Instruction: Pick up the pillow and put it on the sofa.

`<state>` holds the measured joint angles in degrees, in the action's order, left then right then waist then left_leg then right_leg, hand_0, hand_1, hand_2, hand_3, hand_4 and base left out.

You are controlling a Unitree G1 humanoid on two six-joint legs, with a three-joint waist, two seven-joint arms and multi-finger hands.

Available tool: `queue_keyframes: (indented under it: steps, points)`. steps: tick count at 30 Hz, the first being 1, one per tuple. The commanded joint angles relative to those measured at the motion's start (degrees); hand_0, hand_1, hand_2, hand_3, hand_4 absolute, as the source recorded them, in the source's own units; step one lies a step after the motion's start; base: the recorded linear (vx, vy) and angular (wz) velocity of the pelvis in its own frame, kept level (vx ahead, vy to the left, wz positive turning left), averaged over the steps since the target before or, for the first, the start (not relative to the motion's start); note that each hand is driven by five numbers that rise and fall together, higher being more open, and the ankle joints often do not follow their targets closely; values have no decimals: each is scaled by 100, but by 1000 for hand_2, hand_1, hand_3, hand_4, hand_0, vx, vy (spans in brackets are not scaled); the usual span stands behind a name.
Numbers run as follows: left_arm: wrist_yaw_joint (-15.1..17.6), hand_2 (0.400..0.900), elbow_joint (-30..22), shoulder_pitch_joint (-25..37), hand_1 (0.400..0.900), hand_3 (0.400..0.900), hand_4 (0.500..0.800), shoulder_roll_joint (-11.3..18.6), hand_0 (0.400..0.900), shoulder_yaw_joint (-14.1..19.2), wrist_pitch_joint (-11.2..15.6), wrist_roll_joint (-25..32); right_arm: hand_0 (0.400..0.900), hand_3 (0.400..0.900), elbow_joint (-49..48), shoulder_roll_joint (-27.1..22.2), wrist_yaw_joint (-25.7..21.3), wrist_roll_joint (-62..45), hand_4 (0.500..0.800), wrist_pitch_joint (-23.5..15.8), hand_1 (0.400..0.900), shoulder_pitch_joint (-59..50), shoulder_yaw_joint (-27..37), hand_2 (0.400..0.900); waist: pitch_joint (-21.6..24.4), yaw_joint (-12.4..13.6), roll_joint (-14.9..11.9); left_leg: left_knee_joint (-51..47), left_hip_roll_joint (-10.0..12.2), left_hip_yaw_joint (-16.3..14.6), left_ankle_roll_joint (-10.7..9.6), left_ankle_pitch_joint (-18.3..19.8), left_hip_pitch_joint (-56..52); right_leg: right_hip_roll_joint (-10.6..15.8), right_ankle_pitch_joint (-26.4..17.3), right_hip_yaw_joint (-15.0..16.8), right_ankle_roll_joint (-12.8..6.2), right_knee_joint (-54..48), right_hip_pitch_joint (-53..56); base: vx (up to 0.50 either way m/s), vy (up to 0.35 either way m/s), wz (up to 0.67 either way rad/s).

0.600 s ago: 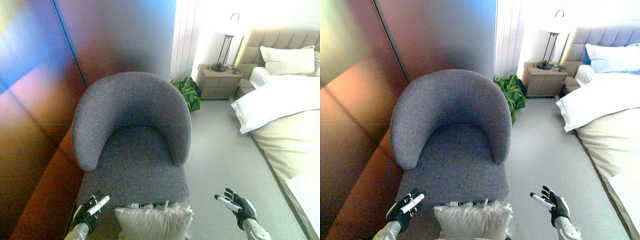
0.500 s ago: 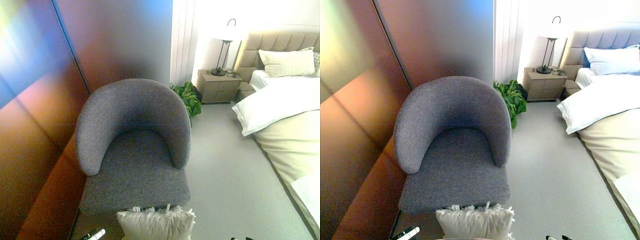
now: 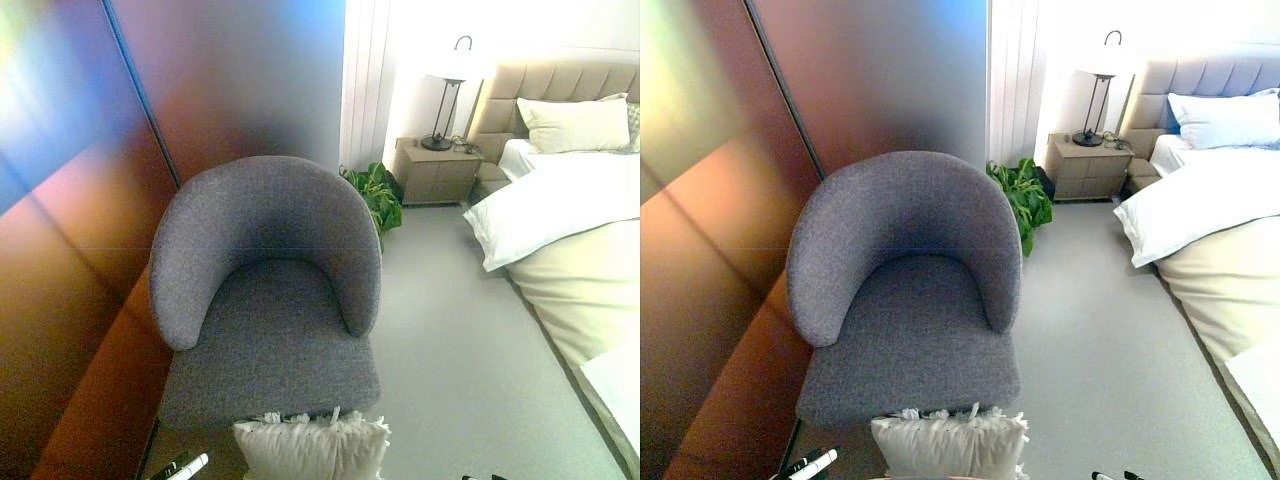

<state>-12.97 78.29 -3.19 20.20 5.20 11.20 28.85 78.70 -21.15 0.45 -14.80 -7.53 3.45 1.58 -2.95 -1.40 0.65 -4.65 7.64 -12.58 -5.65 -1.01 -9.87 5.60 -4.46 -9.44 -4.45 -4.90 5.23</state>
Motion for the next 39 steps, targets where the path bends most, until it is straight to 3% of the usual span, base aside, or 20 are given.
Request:
queue_keyframes:
  steps: [1, 7, 11, 15, 21, 33, 39]
  points:
    - [232, 900, 50, 294, 900, 900, 800, 184, 900, 157, 356, -266, 900, 900, 87, -25, -172, 164, 800, -359, 900, -424, 232, 900, -164, -143, -34, 202, -72, 81, 237, 334, 202, 121, 752, -267, -141, 489, 34, 0, 0, 0]
    - [187, 900, -52, 170, 900, 900, 800, 304, 900, 183, 442, -315, 900, 900, -148, -130, -67, 345, 800, -434, 900, -426, 172, 900, -377, -159, -10, 416, -66, 74, 253, 387, 399, 147, 769, -203, -121, 599, -160, 36, -41, -1]
    - [165, 900, -320, 579, 900, 900, 800, 377, 900, -150, 538, 204, 900, 900, -401, -337, -11, 234, 800, -584, 900, -910, -192, 900, -1074, -149, 92, 1051, -175, 294, 280, 430, 1327, 174, 775, -2, 26, 952, -892, -307, -30, 3]
    - [223, 900, -486, 1164, 900, 900, 800, 505, 900, -448, 587, 562, 900, 900, -610, -448, -117, 57, 800, -781, 900, -1620, -650, 900, -1823, -164, 293, 1463, -246, 355, 291, 229, 2329, 144, 637, 177, 170, 1431, -1922, -347, -48, 18]
    - [215, 900, -618, 1483, 900, 900, 800, 627, 900, -688, 712, 960, 900, 900, -987, -724, -203, 31, 800, -994, 900, -2556, -1167, 900, -2409, -113, 496, 1831, -455, 439, 326, 128, 3374, 244, 560, 157, 213, 2004, -3097, -184, -62, 20]
    - [371, 900, -975, 1847, 900, 900, 800, 642, 900, -1095, 742, 1039, 900, 900, -1195, -1209, -113, 231, 800, -944, 900, -4056, -1802, 900, -2685, 63, 703, 2480, -607, 570, 325, 116, 4589, 303, 616, 59, 321, 2666, -4311, -68, -58, 17]
    - [509, 900, -1146, 1963, 900, 900, 800, 617, 900, -1237, 735, 1012, 900, 900, -1340, -1272, -110, 244, 800, -628, 900, -4588, -2035, 900, -2685, 143, 759, 2663, -633, 638, 355, 145, 4914, 309, 628, 69, 368, 2878, -4707, -5, -50, 9]
